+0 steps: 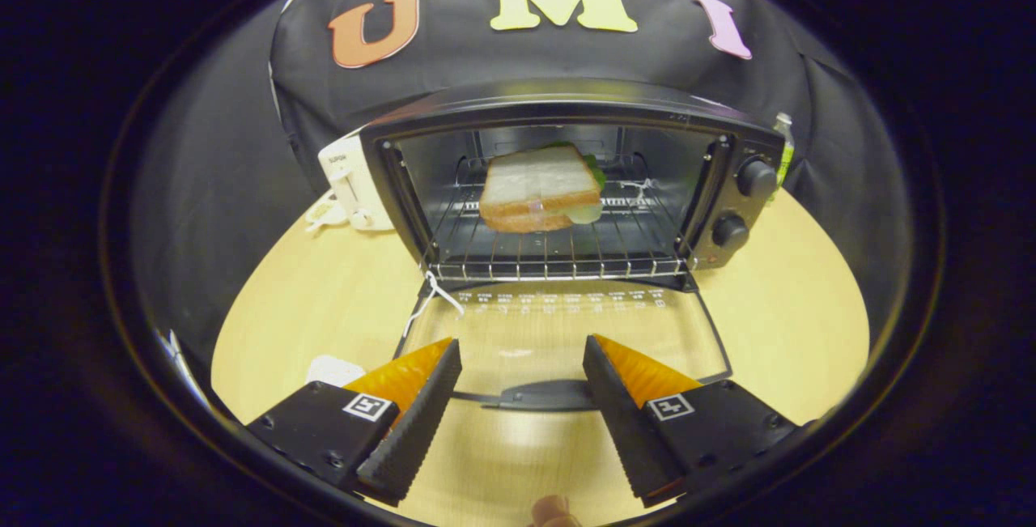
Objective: Open the toaster oven, put the food inside, and close the toaster oven door.
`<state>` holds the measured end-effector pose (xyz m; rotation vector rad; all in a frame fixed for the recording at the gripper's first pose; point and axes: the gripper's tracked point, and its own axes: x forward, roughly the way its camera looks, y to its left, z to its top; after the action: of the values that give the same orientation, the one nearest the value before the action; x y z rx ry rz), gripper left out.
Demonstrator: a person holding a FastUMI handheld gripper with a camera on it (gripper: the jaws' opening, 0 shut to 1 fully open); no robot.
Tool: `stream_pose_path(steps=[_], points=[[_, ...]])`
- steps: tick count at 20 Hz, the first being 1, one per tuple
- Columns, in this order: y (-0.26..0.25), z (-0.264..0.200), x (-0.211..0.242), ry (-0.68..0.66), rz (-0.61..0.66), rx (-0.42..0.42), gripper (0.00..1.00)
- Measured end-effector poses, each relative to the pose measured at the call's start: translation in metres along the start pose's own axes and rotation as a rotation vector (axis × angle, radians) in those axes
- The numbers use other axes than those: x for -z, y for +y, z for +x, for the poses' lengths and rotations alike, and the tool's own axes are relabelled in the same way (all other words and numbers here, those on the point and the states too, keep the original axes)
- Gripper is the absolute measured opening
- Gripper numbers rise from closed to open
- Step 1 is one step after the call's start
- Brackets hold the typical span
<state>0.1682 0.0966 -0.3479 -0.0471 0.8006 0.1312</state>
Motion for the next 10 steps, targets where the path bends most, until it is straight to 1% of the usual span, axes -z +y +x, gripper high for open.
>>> stream_pose_path(steps=[1,2,5,10], points=[[-0.005,-0.006,0.006,-0.001,-0.024,0.032,0.99],[-0.007,-0.010,0.012,0.006,-0.038,0.044,0.99],[-0.009,-0.016,0.031,0.019,-0.035,0.042,0.99],[-0.012,-0.008,0.049,0.056,-0.003,0.030,0.99]])
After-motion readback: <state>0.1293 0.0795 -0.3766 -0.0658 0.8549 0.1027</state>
